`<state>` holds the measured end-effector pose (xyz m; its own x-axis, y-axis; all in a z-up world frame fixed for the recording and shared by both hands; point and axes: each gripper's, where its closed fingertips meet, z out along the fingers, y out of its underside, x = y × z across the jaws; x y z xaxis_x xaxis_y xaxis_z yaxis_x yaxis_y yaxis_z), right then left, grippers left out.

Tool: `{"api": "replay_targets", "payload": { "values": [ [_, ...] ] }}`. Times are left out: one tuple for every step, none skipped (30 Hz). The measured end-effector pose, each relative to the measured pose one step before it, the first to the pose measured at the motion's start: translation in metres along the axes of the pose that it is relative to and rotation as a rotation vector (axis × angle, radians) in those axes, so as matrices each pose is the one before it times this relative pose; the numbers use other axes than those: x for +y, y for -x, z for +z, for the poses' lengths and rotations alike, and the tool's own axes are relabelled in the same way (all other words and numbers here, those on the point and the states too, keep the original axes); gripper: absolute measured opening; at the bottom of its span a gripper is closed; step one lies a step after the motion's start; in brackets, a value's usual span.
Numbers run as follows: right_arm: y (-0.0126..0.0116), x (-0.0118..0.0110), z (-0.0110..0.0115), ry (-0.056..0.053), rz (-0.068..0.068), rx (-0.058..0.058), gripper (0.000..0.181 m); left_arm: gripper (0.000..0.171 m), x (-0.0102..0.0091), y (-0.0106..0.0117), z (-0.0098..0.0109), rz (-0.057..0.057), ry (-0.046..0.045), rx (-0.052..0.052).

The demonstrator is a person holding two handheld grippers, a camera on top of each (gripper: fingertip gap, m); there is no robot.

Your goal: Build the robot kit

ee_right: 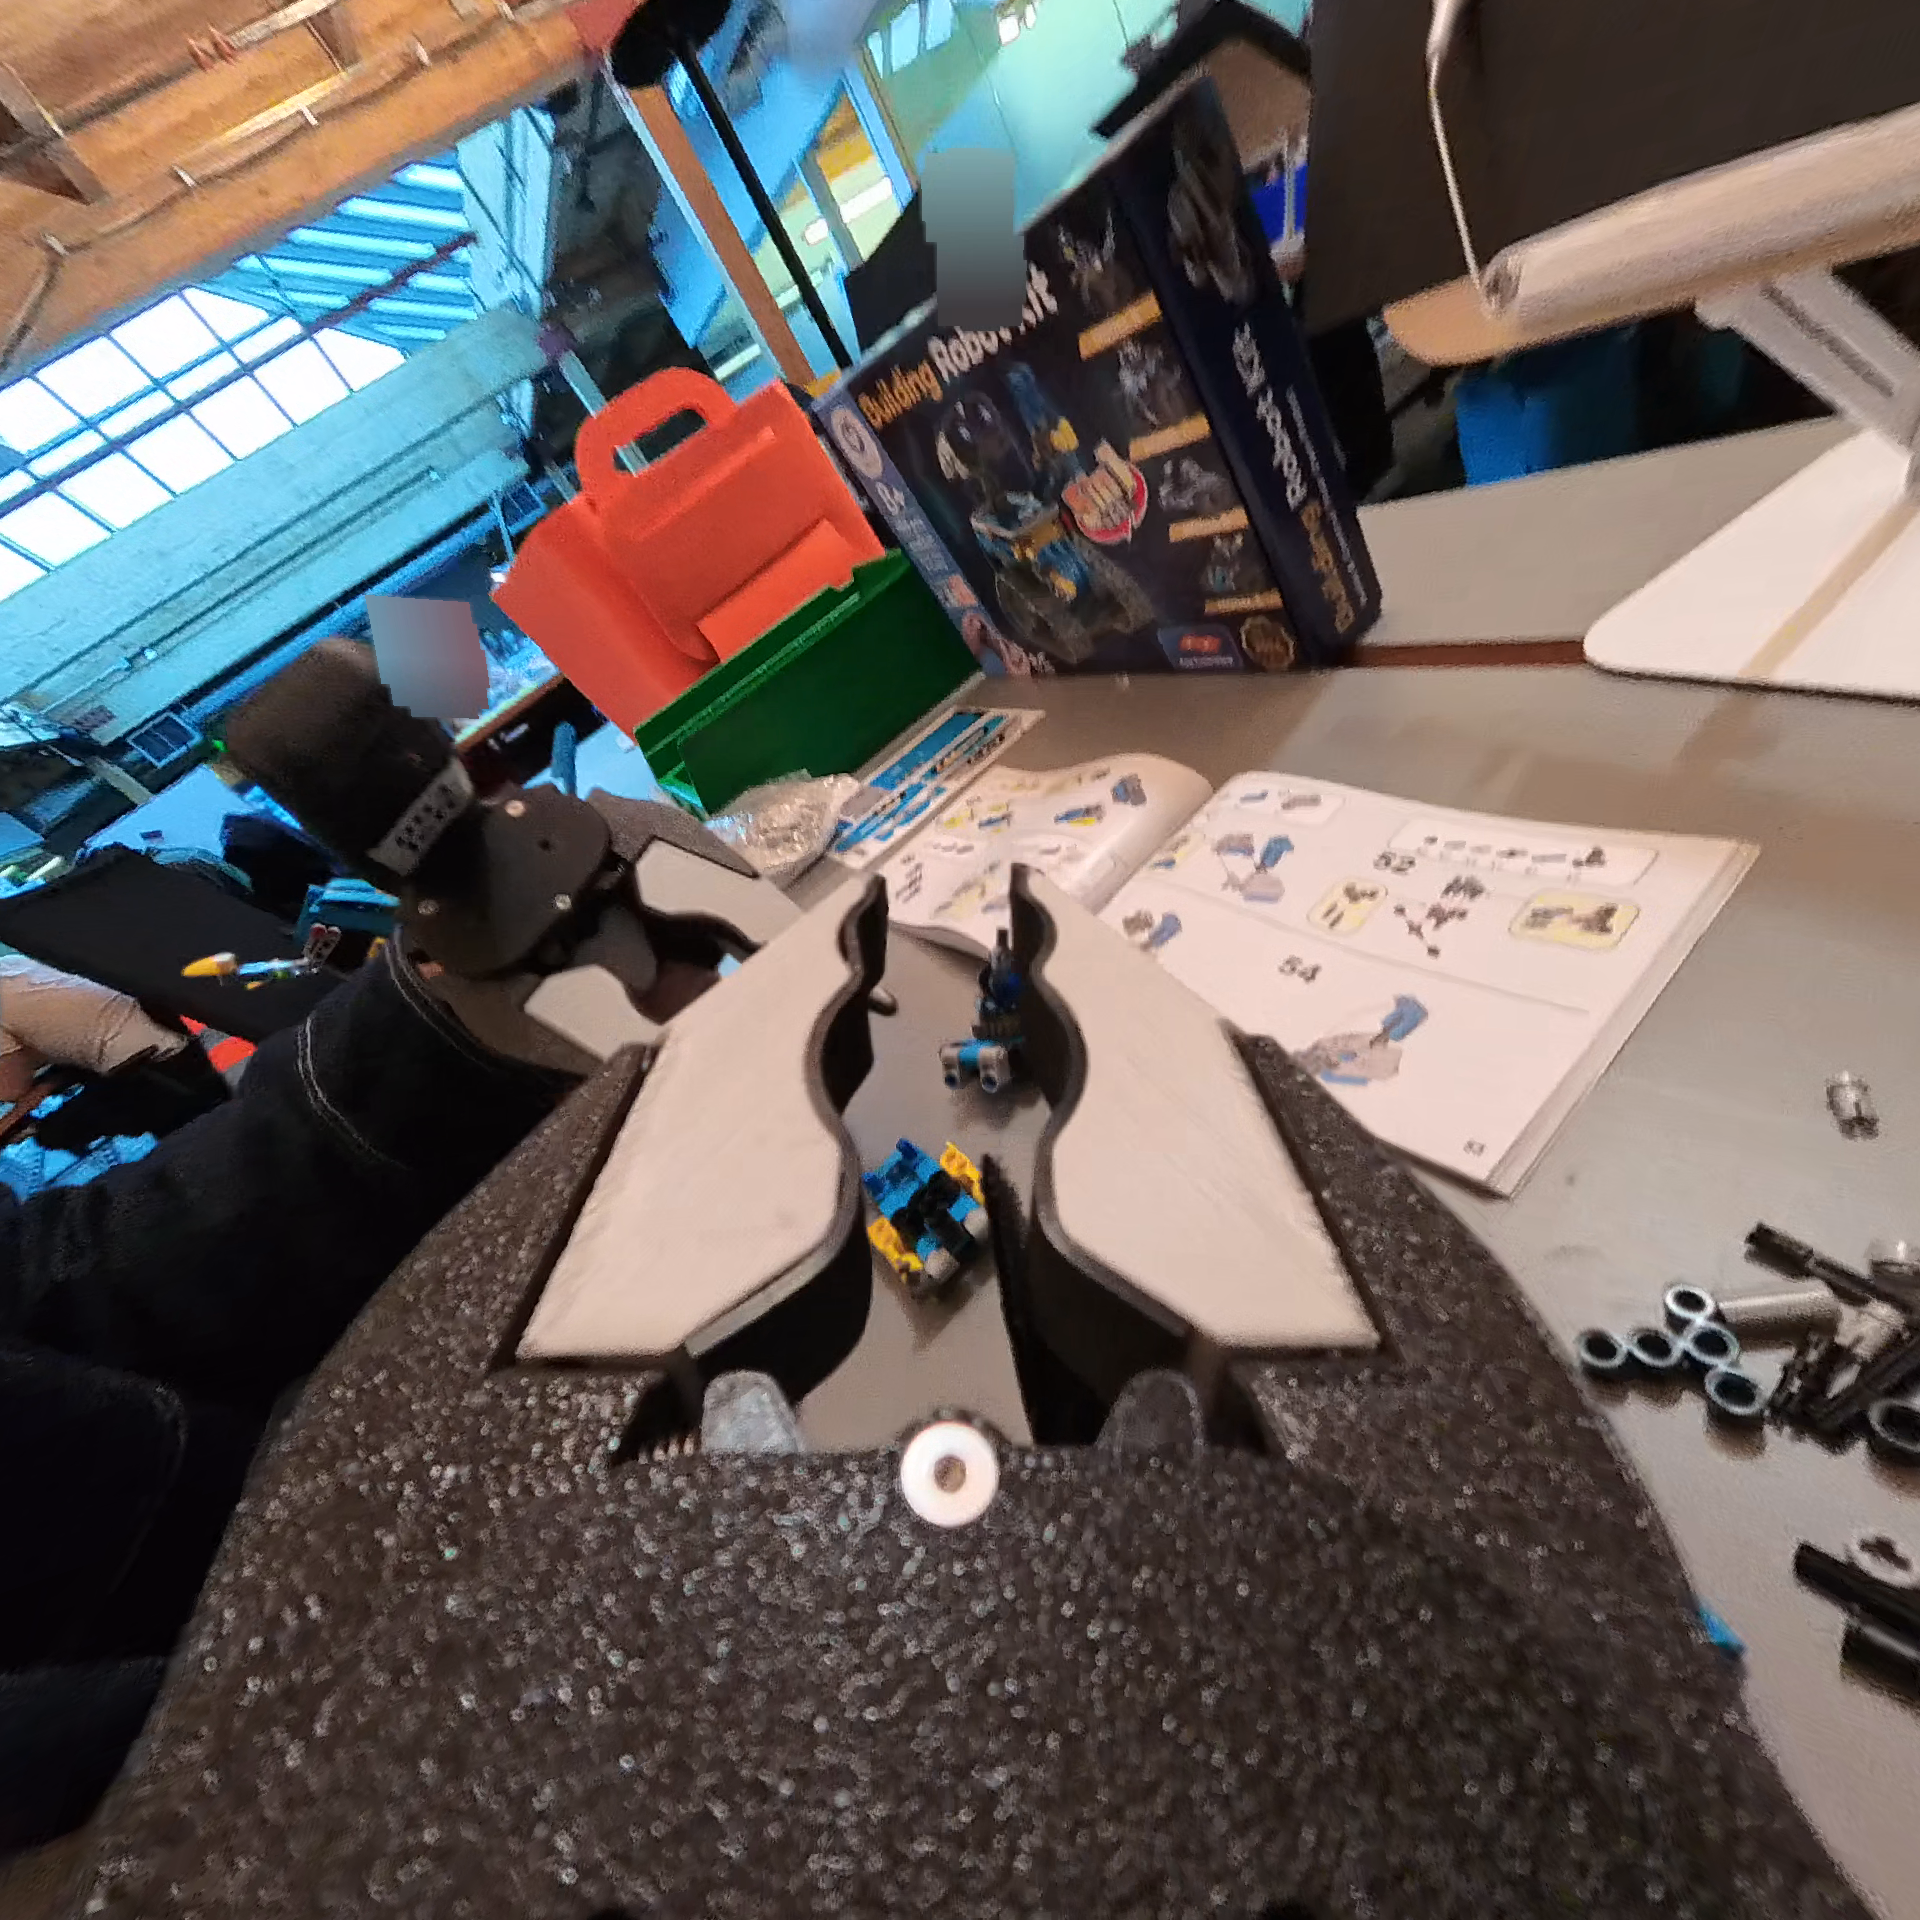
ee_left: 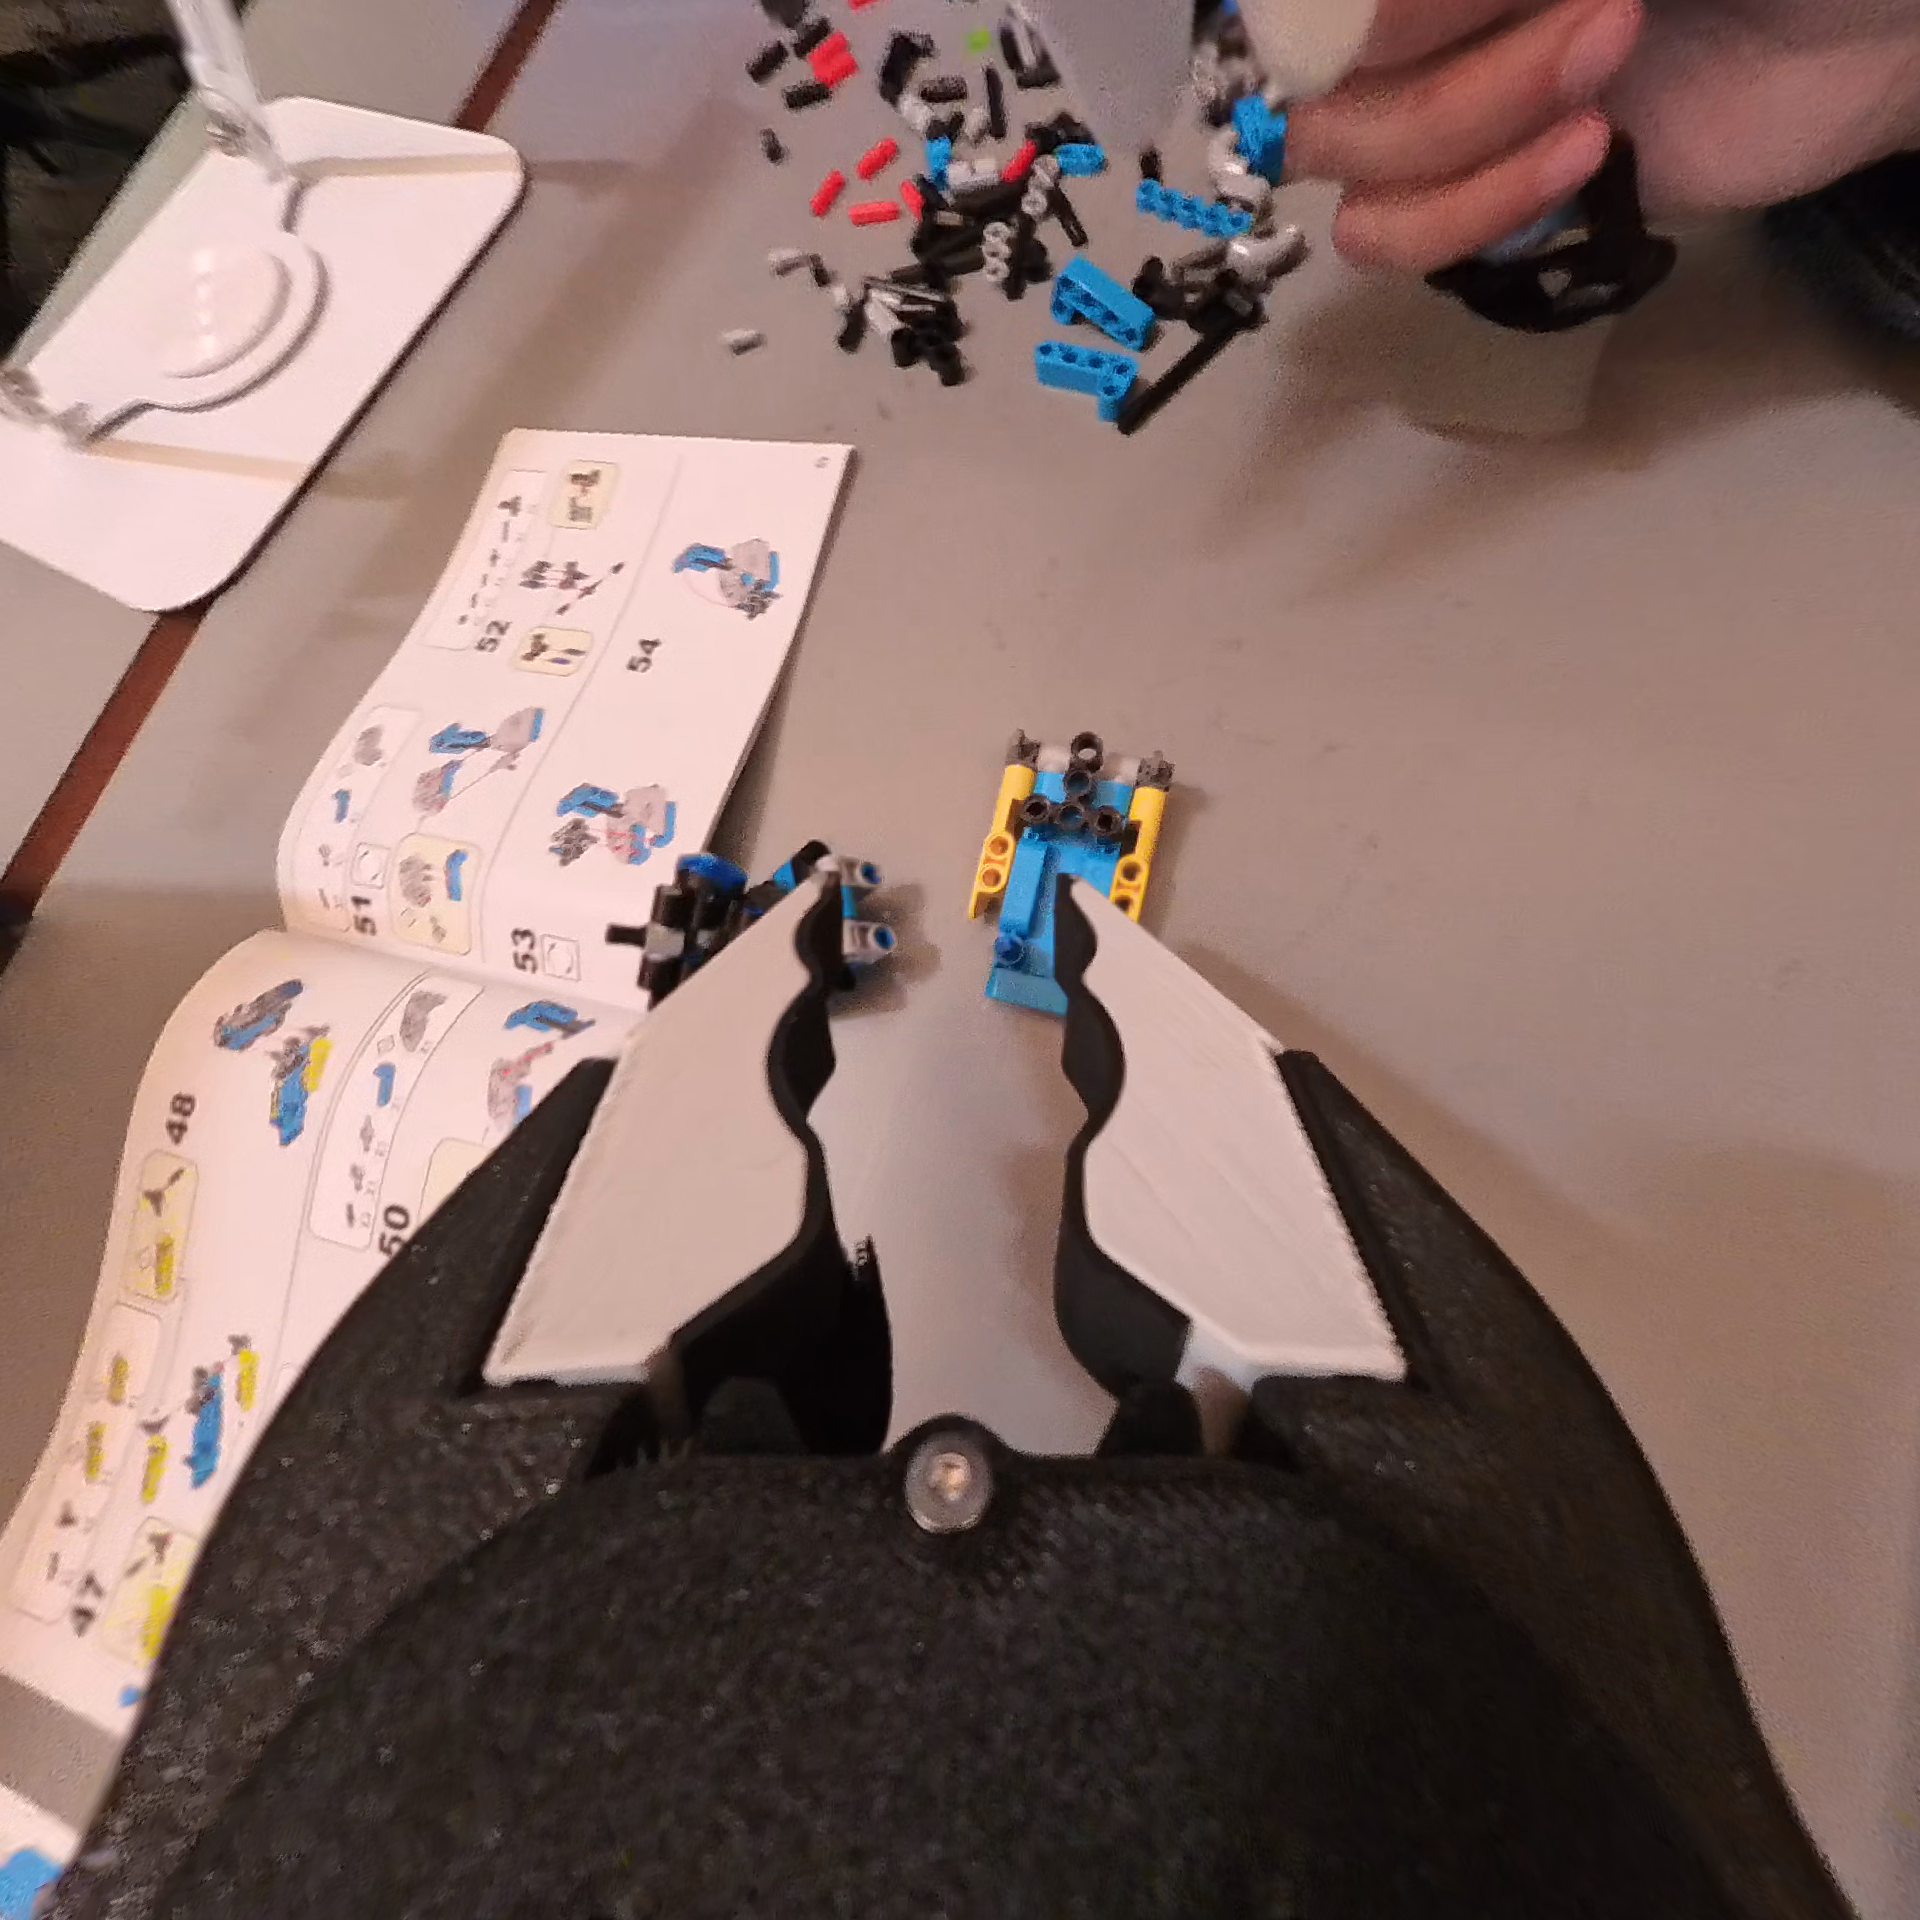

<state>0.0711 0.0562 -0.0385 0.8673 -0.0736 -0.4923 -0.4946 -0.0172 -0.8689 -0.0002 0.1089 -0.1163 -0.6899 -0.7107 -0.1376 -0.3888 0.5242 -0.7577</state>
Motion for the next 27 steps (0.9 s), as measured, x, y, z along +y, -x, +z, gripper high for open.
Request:
{"api": "replay_targets", "payload": {
  "values": [
    [-0.00217, 0.00469, 0.00187, 0.0287, -0.0001, 0.0129, 0.023, 0.038, -0.00164, -0.00633, -0.00148, -0.0368, -0.03386, 0.0503],
    [-0.0021, 0.00411, 0.00146, 0.0275, -0.0149, 0.0201, 0.023, 0.038, -0.00097, -0.00817, 0.00115, -0.0289, -0.0207, 0.0572],
    [-0.00118, 0.0032, 0.00095, 0.021, -0.0254, 0.0191, 0.023, 0.038, 0.00052, -0.00399, 0.00362, -0.0074, -0.00234, 0.0228],
    [0.00018, 0.00152, 0.0007, 0.0091, -0.0273, 0.0128, 0.023, 0.038, 0.00164, -0.00055, 0.00503, 0.011, 0.01086, -0.0068],
    [0.0007, 0.00089, 0.00053, 0.0035, -0.0223, 0.0091, 0.023, 0.036, 0.00133, 0.00007, 0.00564, 0.0173, 0.01172, -0.0163],
    [0.00087, 0.00097, 0.0007, 0.0031, -0.0159, 0.0043, 0.022, 0.034, -0.00059, -0.00239, 0.00555, 0.0119, 0.00023, -0.0032],
    [0.00033, 0.00126, 0.00076, 0.0042, -0.0054, 0.0021, 0.022, 0.034, -0.00194, -0.0048, 0.0047, 0.005, -0.00498, 0.0118],
    [0.00045, 0.0012, 0.00072, 0.0043, 0.0034, -0.0028, 0.022, 0.034, -0.0016, -0.00264, 0.004, 0.004, 0.00041, 0.0015],
    [0.00019, 0.00126, 0.00061, 0.0046, 0.0083, -0.0041, 0.022, 0.032, -0.00079, 0.0001, 0.00327, 0.0088, 0.00632, -0.0121],
    [-0.00042, 0.00084, 0.0003, 0.0032, 0.0072, -0.0015, 0.022, 0.031, 0.00048, 0.0011, 0.00241, 0.0139, 0.01093, -0.0137],
    [-0.00073, 0.00028, -0.00001, 0.0013, 0.0019, 0.0027, 0.022, 0.031, 0.00141, 0.00165, 0.00145, 0.0116, 0.01248, -0.0119],
    [-0.00053, -0.00012, -0.00018, 0.0001, -0.0042, 0.0044, 0.022, 0.03, 0.0021, 0.00115, 0.00075, 0.0032, 0.01051, -0.0037],
    [-0.00027, -0.00038, -0.00028, -0.0011, -0.0075, 0.0042, 0.022, 0.03, 0.00239, 0.00059, 0.00038, -0.003, 0.0072, 0.0032],
    [-0.00029, -0.0003, -0.00026, -0.0012, -0.007, 0.0043, 0.022, 0.03, 0.00216, 0.00103, 0.00025, -0.0064, 0.00176, 0.0031],
    [-0.00013, -0.00021, -0.00019, -0.0002, -0.0036, 0.0027, 0.022, 0.03, 0.00143, 0.00017, 0.00025, -0.0092, -0.00398, 0.0095],
    [0.00028, 0.00005, -0.00014, 0.0, -0.001, -0.0004, 0.022, 0.03, 0.00019, -0.00053, 0.00045, -0.0078, -0.00823, 0.0142],
    [0.0003, -0.00014, -0.00008, -0.0007, -0.0003, -0.0014, 0.022, 0.03, -0.00068, 0.00016, 0.00078, -0.0028, -0.01133, 0.0085],
    [0.00041, -0.00007, -0.00001, -0.0004, -0.0003, -0.0015, 0.022, 0.029, 0.00001, 0.00058, 0.00132, -0.0007, -0.00672, 0.0052],
    [0.00033, 0.00009, 0.0001, 0.0009, -0.0008, -0.001, 0.022, 0.029, 0.00069, 0.00018, 0.00168, -0.0018, -0.00287, 0.0086],
    [0.00075, 0.00011, 0.00015, 0.0009, -0.0028, -0.0027, 0.022, 0.029, -0.00057, -0.00106, 0.00129, -0.003, -0.0088, 0.0144],
    [0.00131, -0.00003, 0.00013, 0.0004, -0.0049, -0.0052, 0.022, 0.028, -0.00076, -0.00219, 0.00096, -0.0013, -0.00756, 0.0185],
    [0.0016, -0.00004, 0.00003, -0.0002, -0.0089, -0.0065, 0.022, 0.026, -0.00005, -0.00173, 0.00045, 0.0024, 0.00071, 0.0134],
    [0.00216, -0.00018, 0.00006, -0.0004, -0.0145, -0.0091, 0.022, 0.024, -0.00035, 0.00044, -0.0003, 0.0018, 0.0021, -0.002],
    [0.00253, -0.00081, -0.00011, -0.0038, -0.0236, -0.01, 0.022, 0.024, -0.00139, 0.00221, -0.00085, -0.0061, -0.00642, -0.0146],
    [0.00116, -0.00179, -0.00063, -0.0096, -0.0366, 0.0016, 0.022, 0.024, -0.00309, 0.00289, -0.00174, -0.0224, -0.01693, -0.0147],
    [0.00074, -0.00284, -0.00109, -0.0166, -0.0494, 0.0073, 0.023, 0.023, -0.00438, 0.00237, -0.00291, -0.0433, -0.02209, -0.0032],
    [0.00186, -0.00353, -0.00137, -0.0199, -0.0704, 0.0024, 0.024, 0.023, -0.00663, 0.00015, -0.00425, -0.0596, -0.03386, 0.0171]
  ]
}}
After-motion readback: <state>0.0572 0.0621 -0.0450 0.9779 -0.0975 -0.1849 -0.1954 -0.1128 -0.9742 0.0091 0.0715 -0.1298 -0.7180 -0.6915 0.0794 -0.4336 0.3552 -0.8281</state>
